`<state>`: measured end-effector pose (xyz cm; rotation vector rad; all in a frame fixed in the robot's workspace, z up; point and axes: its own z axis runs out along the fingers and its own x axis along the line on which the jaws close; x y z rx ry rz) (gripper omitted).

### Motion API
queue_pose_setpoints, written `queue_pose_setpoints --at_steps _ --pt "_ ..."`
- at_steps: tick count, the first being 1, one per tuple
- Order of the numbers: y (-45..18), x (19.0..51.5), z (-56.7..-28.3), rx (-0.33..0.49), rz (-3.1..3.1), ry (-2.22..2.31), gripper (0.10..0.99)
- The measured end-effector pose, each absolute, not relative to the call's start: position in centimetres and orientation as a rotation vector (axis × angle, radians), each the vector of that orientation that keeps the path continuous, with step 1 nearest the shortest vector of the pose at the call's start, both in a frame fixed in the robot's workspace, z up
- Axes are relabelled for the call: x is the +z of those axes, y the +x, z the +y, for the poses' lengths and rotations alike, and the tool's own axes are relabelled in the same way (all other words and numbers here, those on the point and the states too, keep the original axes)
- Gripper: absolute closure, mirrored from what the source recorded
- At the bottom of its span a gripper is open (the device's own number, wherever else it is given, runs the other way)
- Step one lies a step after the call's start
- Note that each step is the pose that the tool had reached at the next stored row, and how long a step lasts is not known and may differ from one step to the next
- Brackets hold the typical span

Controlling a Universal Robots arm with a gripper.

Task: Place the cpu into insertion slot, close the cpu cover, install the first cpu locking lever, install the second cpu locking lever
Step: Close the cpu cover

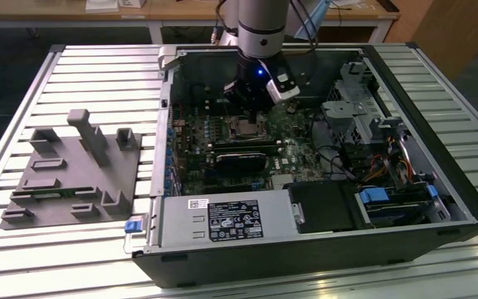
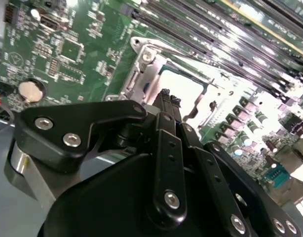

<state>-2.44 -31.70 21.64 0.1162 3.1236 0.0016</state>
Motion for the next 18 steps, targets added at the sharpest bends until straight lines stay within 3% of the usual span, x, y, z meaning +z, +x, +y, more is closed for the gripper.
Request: queue_pose_setpoints --at_steps 18 --pt "-5.9 20.8 -31.7 0.002 3.123 0.121 0.98"
